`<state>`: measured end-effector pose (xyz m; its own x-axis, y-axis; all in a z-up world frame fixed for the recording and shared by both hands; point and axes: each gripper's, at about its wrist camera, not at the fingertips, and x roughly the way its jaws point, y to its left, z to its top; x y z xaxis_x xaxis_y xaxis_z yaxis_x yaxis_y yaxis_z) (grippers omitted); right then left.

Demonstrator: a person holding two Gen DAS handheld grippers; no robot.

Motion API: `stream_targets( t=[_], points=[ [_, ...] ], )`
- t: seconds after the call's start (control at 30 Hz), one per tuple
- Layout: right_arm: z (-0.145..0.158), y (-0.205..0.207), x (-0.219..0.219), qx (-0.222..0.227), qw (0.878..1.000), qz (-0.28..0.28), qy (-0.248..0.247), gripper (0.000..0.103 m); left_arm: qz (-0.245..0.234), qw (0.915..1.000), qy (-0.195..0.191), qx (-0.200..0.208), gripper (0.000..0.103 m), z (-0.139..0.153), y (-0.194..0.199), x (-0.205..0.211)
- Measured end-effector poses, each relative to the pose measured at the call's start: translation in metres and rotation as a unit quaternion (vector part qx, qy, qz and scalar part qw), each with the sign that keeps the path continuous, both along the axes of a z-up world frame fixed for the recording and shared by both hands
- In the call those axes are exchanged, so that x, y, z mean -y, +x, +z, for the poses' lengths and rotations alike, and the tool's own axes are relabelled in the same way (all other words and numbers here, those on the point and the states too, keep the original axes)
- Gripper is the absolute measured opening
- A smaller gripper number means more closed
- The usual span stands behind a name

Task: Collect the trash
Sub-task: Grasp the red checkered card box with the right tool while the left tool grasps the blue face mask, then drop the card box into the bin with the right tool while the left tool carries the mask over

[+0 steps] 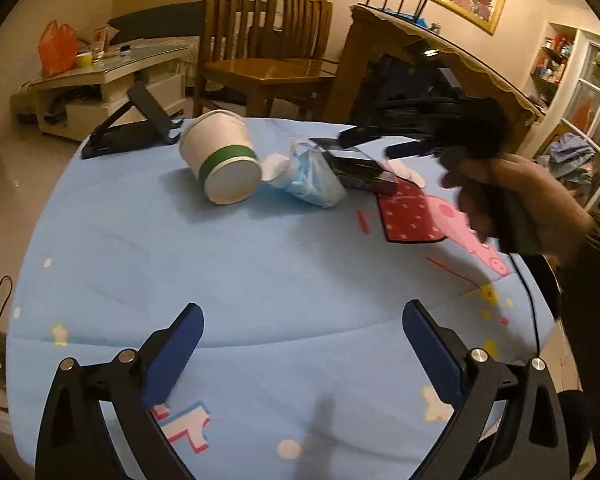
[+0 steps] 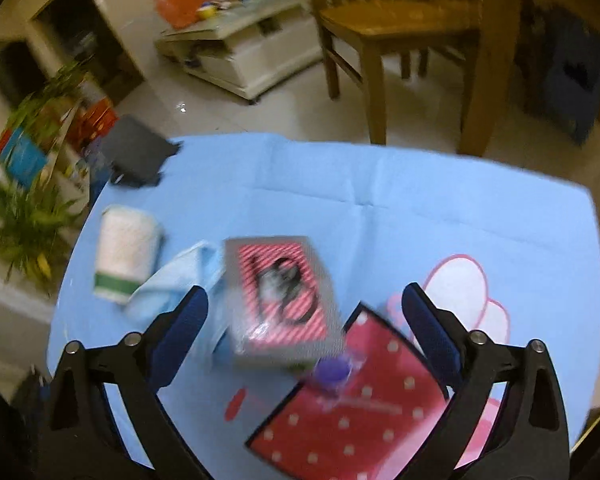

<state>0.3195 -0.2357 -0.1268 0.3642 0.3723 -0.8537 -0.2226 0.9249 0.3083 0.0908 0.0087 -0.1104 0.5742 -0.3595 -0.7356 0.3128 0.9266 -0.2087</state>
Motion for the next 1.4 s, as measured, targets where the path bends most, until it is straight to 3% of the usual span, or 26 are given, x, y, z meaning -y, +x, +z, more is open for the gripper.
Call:
stream_targets(
  t=[0.07,0.1,0.17,0.27,0.33,0.43,0.63,0.77,0.87,0.93,1.0,1.07,1.1,1.13,1.2,1.27,1.4],
  points=[
    [-0.007,0.009,0.004,-0.019,0.999,-0.001,0.039,0.088,-0.009,1.0000,0.000,-0.003,0.096,-0.001,-0.001,0.005],
    [-0.007,0.010,0.003,-0.015,0.999,0.003,0.035,0.087,-0.011,0.9999,0.000,-0.005,0.096,-0.003,-0.001,0.005],
    [-0.007,0.008,-0.004,-0.019,0.999,0.033,0.036,0.070,-0.011,0.9999,0.002,-0.012,0.096,-0.007,0.003,0.007],
    [-0.005,-0.005,-0.016,-0.009,0.998,0.058,-0.002,0.059,-0.007,0.9997,0.000,-0.023,0.096,-0.012,0.006,0.009],
    [-0.003,-0.013,-0.020,0.000,0.998,0.061,-0.014,0.058,-0.005,0.9997,0.004,-0.024,0.096,-0.014,0.007,0.011],
    [0.004,-0.026,-0.015,0.016,0.998,0.055,0.010,0.057,-0.001,0.9997,0.020,-0.015,0.096,-0.015,0.006,0.016],
    [0.038,-0.107,0.042,0.065,0.991,0.042,0.105,0.057,-0.024,0.9984,0.037,0.035,0.096,0.006,0.008,0.028],
    [0.039,-0.176,0.104,0.082,0.981,-0.003,0.177,0.057,-0.080,0.9918,0.067,0.074,0.095,0.027,0.043,0.057],
    [0.025,-0.209,0.149,0.089,0.967,-0.051,0.235,0.057,-0.104,0.9918,0.054,0.052,0.089,0.027,0.085,0.069],
    [0.012,-0.217,0.174,0.081,0.958,-0.085,0.261,0.057,-0.109,0.9923,0.052,0.026,0.084,0.019,0.114,0.075],
    [0.008,-0.218,0.190,0.077,0.954,-0.103,0.270,0.057,-0.091,0.9923,0.084,0.008,0.078,0.006,0.142,0.080],
    [0.009,-0.216,0.197,0.079,0.950,-0.106,0.281,0.057,-0.085,0.9926,0.084,-0.022,0.060,-0.008,0.158,0.079],
    [0.011,-0.216,0.199,0.080,0.948,-0.107,0.288,0.057,-0.076,0.9917,0.103,-0.012,0.058,-0.011,0.160,0.080],
    [0.013,-0.216,0.199,0.082,0.947,-0.109,0.290,0.057,-0.076,0.9897,0.122,-0.003,0.047,-0.013,0.158,0.082],
    [0.017,-0.215,0.200,0.087,0.945,-0.108,0.296,0.057,-0.087,0.9887,0.122,-0.005,0.018,-0.014,0.154,0.085],
    [0.023,-0.213,0.202,0.097,0.944,-0.110,0.296,0.057,-0.083,0.9903,0.111,-0.009,0.013,-0.013,0.148,0.083],
    [0.029,-0.217,0.209,0.112,0.937,-0.122,0.307,0.057,-0.061,0.9900,0.127,0.007,0.006,-0.013,0.133,0.079]
  ],
)
